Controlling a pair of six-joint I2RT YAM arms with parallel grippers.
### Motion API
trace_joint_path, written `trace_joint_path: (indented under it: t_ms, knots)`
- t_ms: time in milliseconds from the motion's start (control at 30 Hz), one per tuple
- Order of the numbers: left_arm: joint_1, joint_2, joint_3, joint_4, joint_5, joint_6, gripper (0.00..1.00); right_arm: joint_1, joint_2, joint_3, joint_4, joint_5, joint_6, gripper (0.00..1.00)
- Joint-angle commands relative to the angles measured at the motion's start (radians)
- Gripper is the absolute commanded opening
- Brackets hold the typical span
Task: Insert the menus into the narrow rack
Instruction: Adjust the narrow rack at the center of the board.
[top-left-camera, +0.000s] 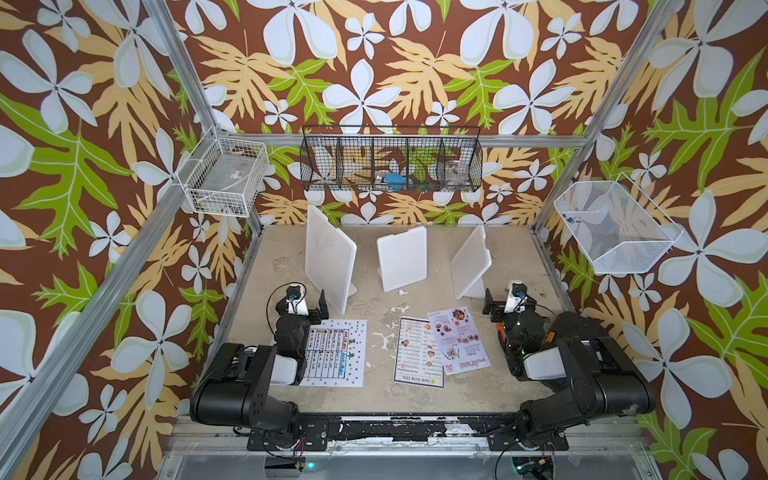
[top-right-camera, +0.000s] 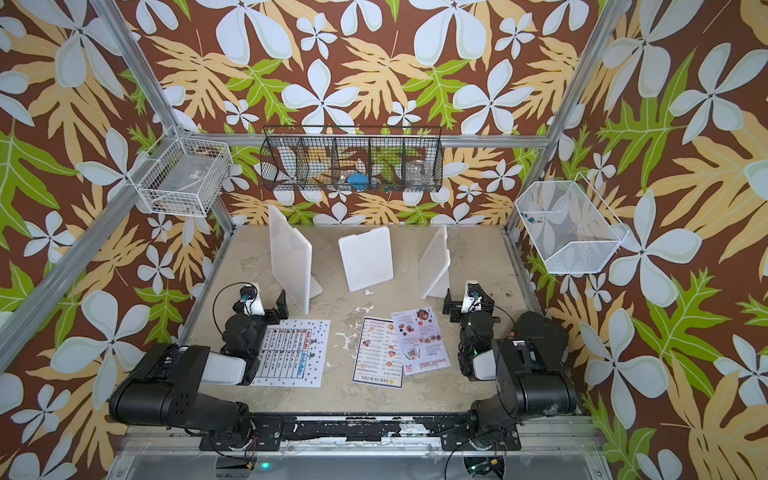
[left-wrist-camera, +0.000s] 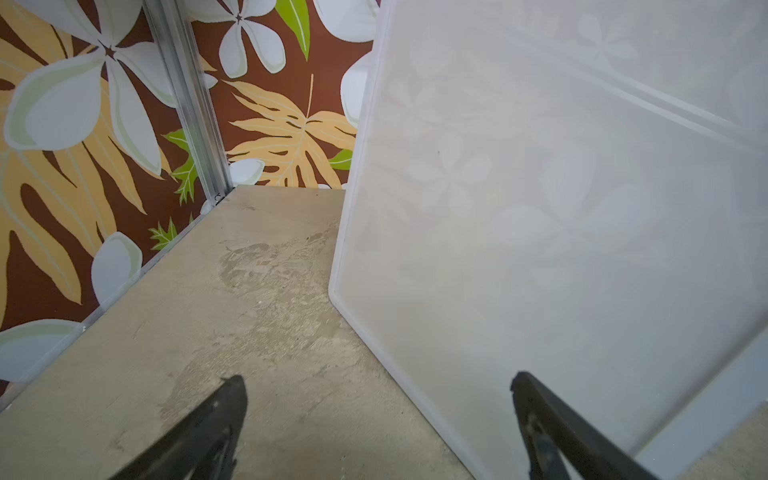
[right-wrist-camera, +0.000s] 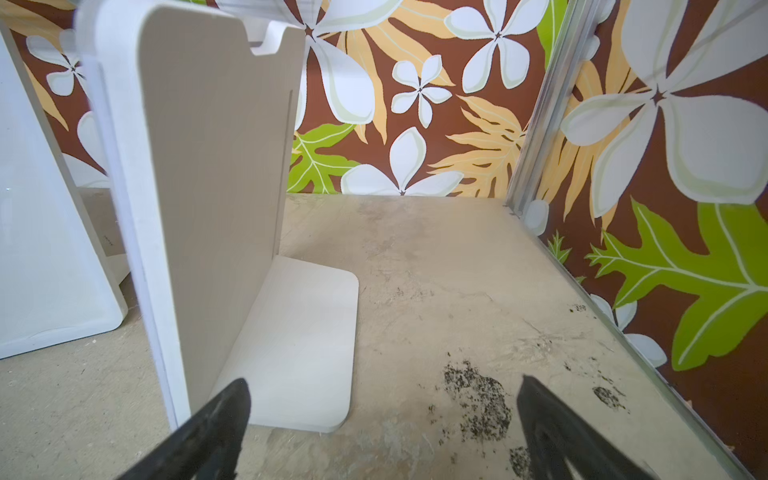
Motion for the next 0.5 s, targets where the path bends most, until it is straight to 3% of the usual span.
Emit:
trace_joint_path:
  t_ms: [0, 100, 267, 467]
  knots:
    - [0.003, 0.0, 0.003, 0.027, 0.009, -0.001, 1.0, 0.0, 0.0, -0.004, 0.017, -0.005, 0.003, 1.0]
    - [0.011, 0.0, 0.004, 0.028, 0.025, -0.005, 1.0, 0.0, 0.0, -0.004, 0.017, -0.005, 0.003, 1.0]
    - [0.11, 0.001, -0.039, 0.117, 0.232, -0.059, 1.0, -0.001, 0.002, -0.001, 0.016, -0.011, 0.003, 1.0]
    - [0.116, 0.002, -0.044, 0.128, 0.245, -0.062, 1.0, -0.015, 0.0, -0.002, 0.017, -0.036, 0.012, 1.0]
